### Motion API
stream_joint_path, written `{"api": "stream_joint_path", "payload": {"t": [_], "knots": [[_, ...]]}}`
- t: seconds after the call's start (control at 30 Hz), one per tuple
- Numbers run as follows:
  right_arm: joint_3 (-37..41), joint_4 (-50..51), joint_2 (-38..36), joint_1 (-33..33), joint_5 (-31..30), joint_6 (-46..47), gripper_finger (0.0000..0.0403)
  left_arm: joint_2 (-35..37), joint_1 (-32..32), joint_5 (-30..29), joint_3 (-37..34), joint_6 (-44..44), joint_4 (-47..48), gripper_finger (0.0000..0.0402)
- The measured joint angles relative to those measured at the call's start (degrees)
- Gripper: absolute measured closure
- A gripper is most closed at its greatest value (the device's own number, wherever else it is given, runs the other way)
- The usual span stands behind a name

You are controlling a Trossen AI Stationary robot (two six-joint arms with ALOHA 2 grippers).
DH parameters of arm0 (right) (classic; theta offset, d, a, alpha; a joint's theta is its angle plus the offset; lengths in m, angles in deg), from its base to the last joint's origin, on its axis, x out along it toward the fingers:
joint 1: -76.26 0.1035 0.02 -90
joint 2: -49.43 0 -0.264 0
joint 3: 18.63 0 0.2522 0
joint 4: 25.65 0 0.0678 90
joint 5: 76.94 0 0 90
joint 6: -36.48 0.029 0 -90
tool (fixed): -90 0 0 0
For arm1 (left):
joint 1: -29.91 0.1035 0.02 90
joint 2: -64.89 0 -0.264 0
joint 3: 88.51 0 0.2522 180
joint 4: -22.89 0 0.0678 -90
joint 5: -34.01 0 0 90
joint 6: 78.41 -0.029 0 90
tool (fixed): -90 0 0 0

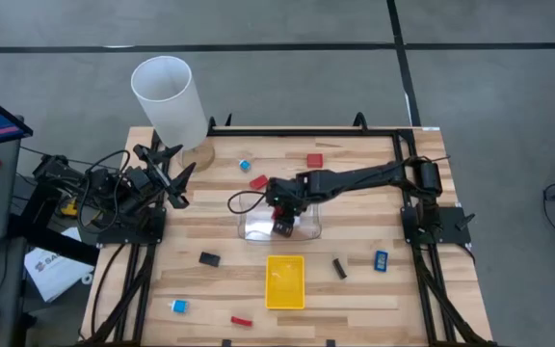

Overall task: Pick & Place Office items
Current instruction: Put the right red charger adapter into the transparent bin

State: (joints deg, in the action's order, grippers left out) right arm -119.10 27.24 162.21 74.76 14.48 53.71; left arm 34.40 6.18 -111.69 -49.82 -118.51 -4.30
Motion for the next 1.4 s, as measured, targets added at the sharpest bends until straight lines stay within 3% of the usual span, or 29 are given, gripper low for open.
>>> {"api": "stream_joint_path", "payload": {"t": [0.53, 1.4], "knots": [[-2.4, 2.9, 4.1, -0.1, 0.0, -1.2, 0.0204, 0.0, 0.0, 0.0, 0.0, -0.1, 0.0, 0.0149], [-3.1, 8.0, 4.8, -1.0, 0.1, -3.7, 0.0204, 0.0, 0.0, 0.0, 0.0, -0.1, 0.0, 0.0149]]}}
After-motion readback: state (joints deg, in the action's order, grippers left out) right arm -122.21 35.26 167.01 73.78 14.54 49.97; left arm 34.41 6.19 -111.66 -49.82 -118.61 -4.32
